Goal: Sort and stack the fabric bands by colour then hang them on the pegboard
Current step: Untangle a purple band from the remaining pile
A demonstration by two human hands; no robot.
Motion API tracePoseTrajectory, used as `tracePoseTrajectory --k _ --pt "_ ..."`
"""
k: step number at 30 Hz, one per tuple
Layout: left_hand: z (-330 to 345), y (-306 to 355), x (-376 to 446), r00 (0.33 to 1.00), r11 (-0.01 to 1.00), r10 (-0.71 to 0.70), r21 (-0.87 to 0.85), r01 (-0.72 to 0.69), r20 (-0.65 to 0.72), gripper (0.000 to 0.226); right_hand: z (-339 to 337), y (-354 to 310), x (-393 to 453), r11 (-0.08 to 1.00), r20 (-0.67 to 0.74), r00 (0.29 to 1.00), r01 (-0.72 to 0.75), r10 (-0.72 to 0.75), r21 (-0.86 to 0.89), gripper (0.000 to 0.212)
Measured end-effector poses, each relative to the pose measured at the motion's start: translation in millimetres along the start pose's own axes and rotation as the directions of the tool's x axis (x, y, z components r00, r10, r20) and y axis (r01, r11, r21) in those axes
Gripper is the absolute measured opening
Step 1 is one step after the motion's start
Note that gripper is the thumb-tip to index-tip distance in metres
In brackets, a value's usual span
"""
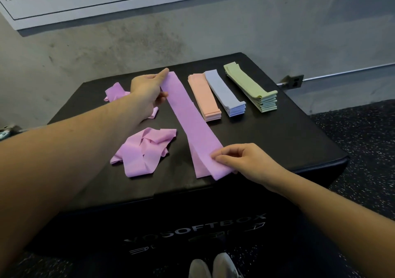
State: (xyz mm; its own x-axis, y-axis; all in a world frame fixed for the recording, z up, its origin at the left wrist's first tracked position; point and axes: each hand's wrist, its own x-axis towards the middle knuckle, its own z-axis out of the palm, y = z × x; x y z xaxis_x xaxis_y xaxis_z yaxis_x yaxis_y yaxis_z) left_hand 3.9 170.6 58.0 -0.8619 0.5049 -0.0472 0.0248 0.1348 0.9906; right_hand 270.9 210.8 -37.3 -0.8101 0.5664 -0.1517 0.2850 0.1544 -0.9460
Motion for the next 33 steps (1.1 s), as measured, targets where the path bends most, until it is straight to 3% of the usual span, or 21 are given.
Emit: tracePoseTrajectory --k 4,7,12,15,19,21,27,33 --pt "7 -3 20 0.998 0.999 -0.030 -0.029 0.032 0.058 0.045 -6 -4 -2 0.999 0.202 0.979 -0.048 0.043 0.022 0.036" --pt "10 -8 30 0.996 0.998 -0.027 -0.046 0.031 0.081 0.042 -11 -6 -1 0.994 0.326 0.943 -0.032 0.064 -0.105 0.048" --pt "15 -15 38 0.996 0.998 -0.008 -0.062 0.014 0.088 0.035 -3 6 11 0.956 0.033 0.993 0.117 -0.112 -0.270 0.025" --pt "16 -20 42 0.995 0.998 -0.005 -0.062 0.011 0.098 0.027 -3 12 17 0.923 -0.007 0.973 0.215 -0.229 -0.320 0.012" --pt "20 -28 43 0.995 0.999 0.018 0.032 -0.021 0.099 0.016 -4 19 19 0.665 0.056 0.857 0.438 -0.513 -0.605 0.010" --pt "22 -32 43 0.994 0.997 0.019 0.074 -0.027 0.109 0.017 -3 19 20 0.556 0.137 0.779 0.546 -0.612 -0.627 0.017" --pt "30 -43 49 0.996 0.984 0.018 0.175 -0.033 0.087 0.022 -2 16 36 0.358 0.395 0.669 0.702 -0.630 -0.616 0.029" --pt "37 -52 57 0.997 0.967 0.015 0.254 -0.032 0.071 0.023 2 28 49 0.243 0.393 0.568 0.742 -0.723 -0.625 0.015"
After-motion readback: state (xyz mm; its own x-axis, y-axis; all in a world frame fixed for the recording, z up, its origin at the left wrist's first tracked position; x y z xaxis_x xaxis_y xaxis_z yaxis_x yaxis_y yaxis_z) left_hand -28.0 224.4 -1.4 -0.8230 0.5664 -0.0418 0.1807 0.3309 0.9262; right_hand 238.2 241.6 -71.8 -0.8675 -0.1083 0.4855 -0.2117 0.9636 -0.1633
